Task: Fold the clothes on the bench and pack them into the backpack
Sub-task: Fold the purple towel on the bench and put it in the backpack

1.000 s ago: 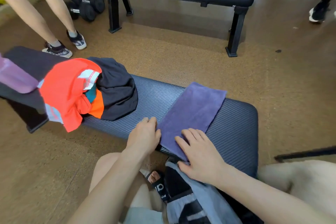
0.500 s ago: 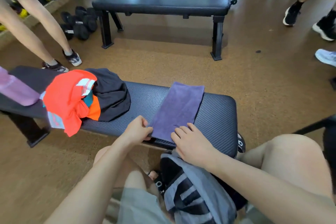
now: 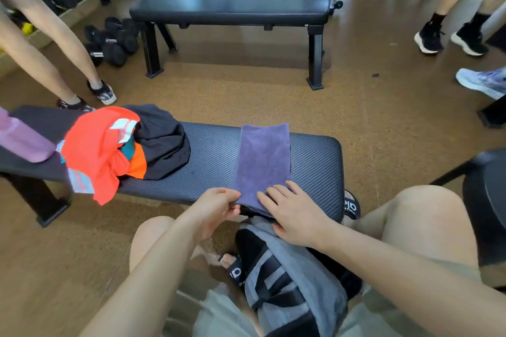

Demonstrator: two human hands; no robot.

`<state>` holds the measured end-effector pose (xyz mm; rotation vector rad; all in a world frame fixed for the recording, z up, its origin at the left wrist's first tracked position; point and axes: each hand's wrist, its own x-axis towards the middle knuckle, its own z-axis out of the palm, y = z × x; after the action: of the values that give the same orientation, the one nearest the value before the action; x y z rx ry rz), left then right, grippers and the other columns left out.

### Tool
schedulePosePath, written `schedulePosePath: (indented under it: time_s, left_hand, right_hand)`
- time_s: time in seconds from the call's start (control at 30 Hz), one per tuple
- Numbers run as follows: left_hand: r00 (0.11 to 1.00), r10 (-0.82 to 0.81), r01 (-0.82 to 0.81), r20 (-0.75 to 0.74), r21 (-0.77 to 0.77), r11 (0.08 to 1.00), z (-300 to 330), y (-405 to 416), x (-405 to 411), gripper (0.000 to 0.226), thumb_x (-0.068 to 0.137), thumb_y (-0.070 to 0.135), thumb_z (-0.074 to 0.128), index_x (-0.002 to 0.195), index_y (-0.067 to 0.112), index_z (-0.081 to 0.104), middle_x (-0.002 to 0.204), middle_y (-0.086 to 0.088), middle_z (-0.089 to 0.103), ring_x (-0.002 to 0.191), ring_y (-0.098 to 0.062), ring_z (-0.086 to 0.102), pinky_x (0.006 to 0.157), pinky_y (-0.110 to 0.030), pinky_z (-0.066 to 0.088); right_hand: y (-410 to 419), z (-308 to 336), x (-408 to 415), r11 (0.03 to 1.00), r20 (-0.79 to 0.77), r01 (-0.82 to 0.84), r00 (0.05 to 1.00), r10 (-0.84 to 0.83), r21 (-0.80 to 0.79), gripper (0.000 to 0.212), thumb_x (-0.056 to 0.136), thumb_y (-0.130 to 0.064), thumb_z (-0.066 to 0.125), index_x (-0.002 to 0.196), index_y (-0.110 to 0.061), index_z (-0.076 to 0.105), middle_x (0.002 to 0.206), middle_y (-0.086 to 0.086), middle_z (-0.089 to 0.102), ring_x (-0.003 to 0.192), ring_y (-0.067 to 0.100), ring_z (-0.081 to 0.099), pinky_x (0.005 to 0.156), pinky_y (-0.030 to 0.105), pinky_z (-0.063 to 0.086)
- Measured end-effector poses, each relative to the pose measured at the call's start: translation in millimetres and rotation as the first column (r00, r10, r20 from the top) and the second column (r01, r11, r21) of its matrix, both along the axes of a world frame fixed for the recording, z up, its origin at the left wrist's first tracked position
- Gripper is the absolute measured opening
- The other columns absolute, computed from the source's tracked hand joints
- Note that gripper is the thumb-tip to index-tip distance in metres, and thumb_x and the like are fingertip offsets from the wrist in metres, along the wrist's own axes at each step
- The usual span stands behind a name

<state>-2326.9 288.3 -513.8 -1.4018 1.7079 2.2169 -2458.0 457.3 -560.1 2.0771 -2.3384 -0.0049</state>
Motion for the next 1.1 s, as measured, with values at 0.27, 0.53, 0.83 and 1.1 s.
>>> schedulePosePath:
  time_s: [0.27, 0.53, 0.83, 1.1]
  left_hand:
    - [0.996, -0.076, 0.080, 0.052, -0.088, 0.993, 14, 0, 4, 0.014, 0.094, 0.005, 0.062, 0.106, -0.002, 0.064, 0.090, -0.007, 0.059, 0.085, -0.016, 0.061, 0.077, -0.023, 0.058]
    - [0.837, -0.401, 0.544, 0.372, -0.640, 0.542, -6, -1, 23, 0.027, 0.084, 0.011, 0.069, 0.100, 0.029, 0.057, 0.088, 0.005, 0.060, 0.074, -0.013, 0.053, 0.066, -0.024, 0.041]
    - [0.807, -0.521, 0.471, 0.279, -0.835, 0.283, -14, -20, 16, 0.014, 0.103, 0.036, 0.051, 0.089, 0.037, 0.049, 0.086, 0.009, 0.056, 0.072, -0.011, 0.052, 0.070, -0.038, 0.045]
    - [0.894, -0.359, 0.422, 0.268, -0.772, 0.475, -32, -29, -16, 0.041, 0.105, 0.039, 0.046, 0.071, 0.018, 0.035, 0.063, -0.002, 0.048, 0.059, -0.018, 0.041, 0.059, -0.039, 0.032]
  right_hand:
    - [11, -20, 6, 0.991, 0.020, 0.073, 0.997, -0.072, -0.110, 0.035, 0.079, -0.009, 0.066, 0.113, -0.012, 0.062, 0.116, 0.003, 0.065, 0.111, 0.024, 0.062, 0.098, 0.038, 0.047]
    - [24, -7, -21, 0.981, 0.307, 0.143, 0.947, -0.097, -0.131, 0.027, 0.095, -0.020, 0.036, 0.107, -0.016, 0.060, 0.096, -0.002, 0.065, 0.091, 0.021, 0.058, 0.090, 0.033, 0.043]
    - [13, 14, -33, 0.858, 0.748, 0.508, 0.540, -0.386, 0.075, 0.020, 0.102, -0.034, 0.051, 0.098, -0.018, 0.062, 0.074, 0.001, 0.063, 0.070, 0.019, 0.058, 0.065, 0.035, 0.041]
    - [-13, -1, -34, 0.693, 0.590, 0.721, 0.560, -0.582, -0.001, 0.044, 0.103, -0.038, 0.048, 0.064, -0.023, 0.035, 0.066, -0.003, 0.047, 0.083, 0.030, 0.051, 0.071, 0.040, 0.034]
